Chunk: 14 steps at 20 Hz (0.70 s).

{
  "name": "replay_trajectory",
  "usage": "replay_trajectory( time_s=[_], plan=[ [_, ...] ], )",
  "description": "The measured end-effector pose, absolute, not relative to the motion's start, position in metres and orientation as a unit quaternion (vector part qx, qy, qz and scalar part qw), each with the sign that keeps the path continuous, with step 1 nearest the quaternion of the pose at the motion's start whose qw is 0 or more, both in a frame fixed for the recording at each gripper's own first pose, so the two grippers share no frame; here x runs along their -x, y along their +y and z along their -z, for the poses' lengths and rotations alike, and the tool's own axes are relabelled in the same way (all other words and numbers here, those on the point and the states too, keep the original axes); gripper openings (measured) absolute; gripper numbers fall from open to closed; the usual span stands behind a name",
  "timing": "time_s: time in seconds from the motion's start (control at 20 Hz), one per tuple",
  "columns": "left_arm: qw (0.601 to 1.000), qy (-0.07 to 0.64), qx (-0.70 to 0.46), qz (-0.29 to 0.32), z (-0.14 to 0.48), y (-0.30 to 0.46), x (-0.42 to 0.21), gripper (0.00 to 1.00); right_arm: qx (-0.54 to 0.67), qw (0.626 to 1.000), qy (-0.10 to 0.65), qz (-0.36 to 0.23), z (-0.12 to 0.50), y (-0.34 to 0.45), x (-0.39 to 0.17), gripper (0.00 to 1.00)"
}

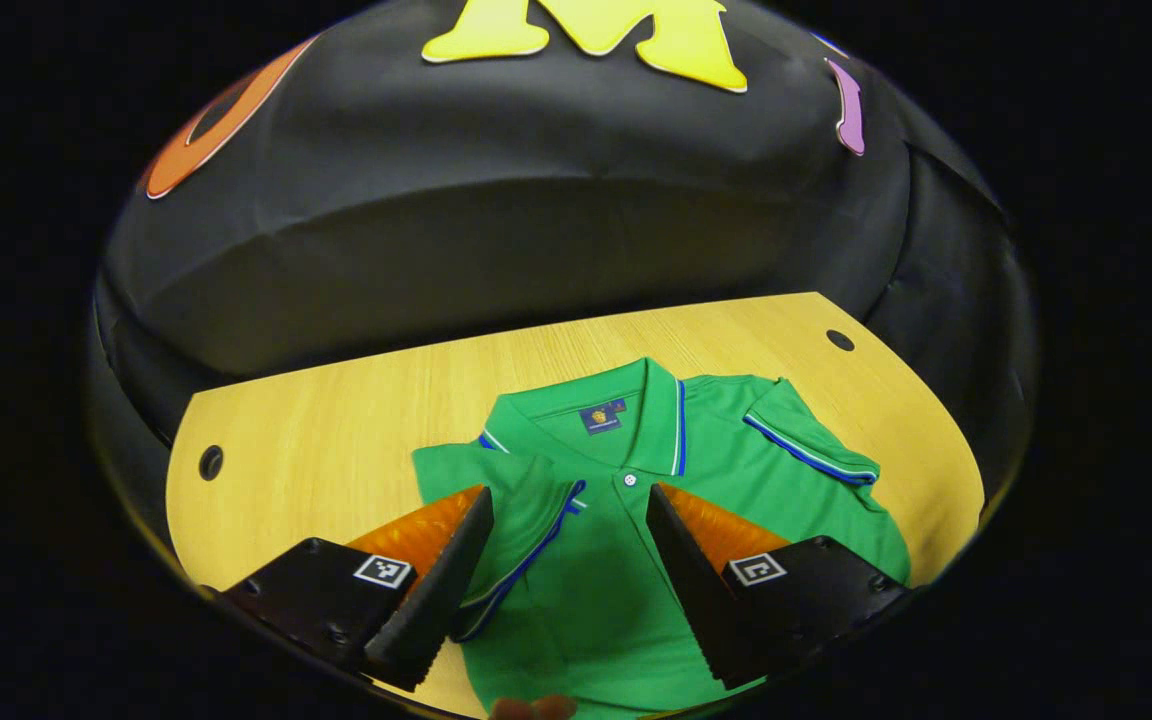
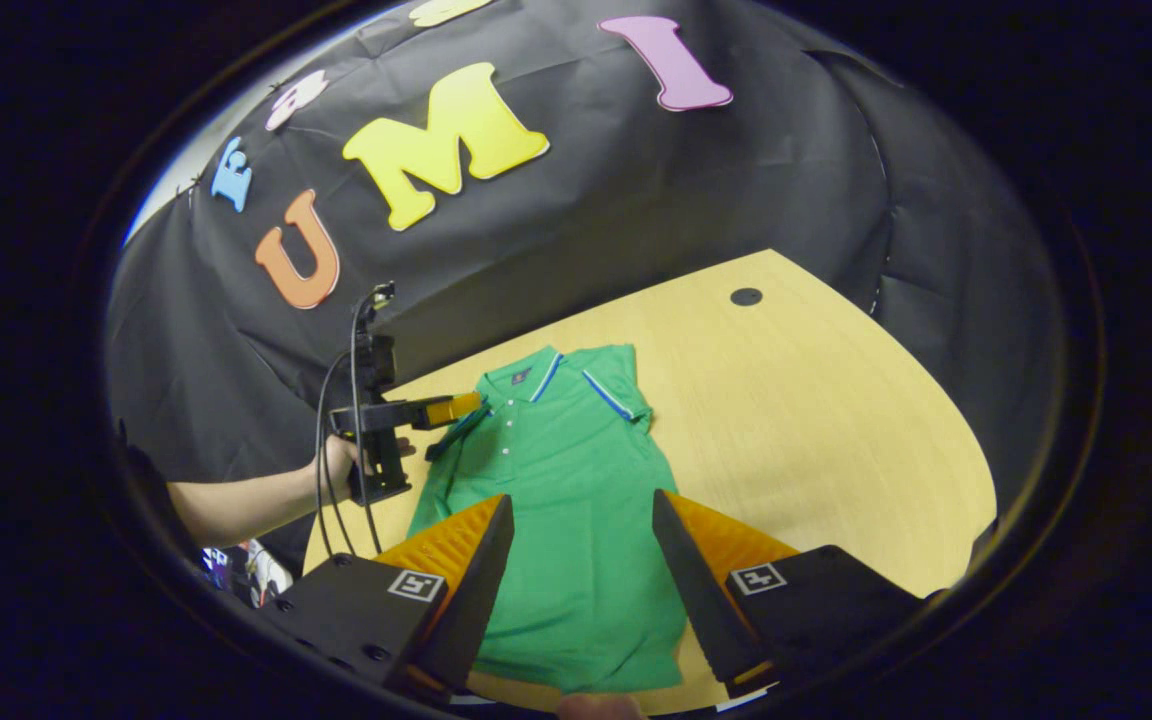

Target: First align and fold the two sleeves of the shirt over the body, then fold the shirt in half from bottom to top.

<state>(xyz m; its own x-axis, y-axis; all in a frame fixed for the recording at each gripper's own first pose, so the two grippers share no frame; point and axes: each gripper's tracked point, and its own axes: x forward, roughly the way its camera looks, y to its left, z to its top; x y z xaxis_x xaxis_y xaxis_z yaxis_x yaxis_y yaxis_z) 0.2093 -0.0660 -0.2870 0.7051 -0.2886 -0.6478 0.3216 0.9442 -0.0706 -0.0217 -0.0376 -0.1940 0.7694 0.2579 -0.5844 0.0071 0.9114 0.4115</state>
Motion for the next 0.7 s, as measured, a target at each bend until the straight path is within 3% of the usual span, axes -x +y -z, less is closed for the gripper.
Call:
replay_trajectory(
  time_s=[0.05,0.1,0.5,0.7],
  plan=[
    [0.927,0.340,-0.021,0.160,0.277,-0.059,-0.202,0.99,-0.196,0.921,0.328,-0.072,0.190,-0.034,0.019,0.80],
    [0.930,0.331,-0.016,0.156,0.266,-0.053,-0.192,0.99,-0.189,0.924,0.323,-0.077,0.185,-0.031,0.019,0.88],
    [0.954,0.257,0.000,0.152,0.183,-0.009,-0.092,0.99,-0.073,0.947,0.297,-0.101,0.164,-0.017,0.019,0.89],
    [0.952,0.256,0.007,0.168,0.178,0.008,-0.028,0.99,-0.075,0.932,0.330,-0.132,0.174,-0.014,0.037,0.89]
  ],
)
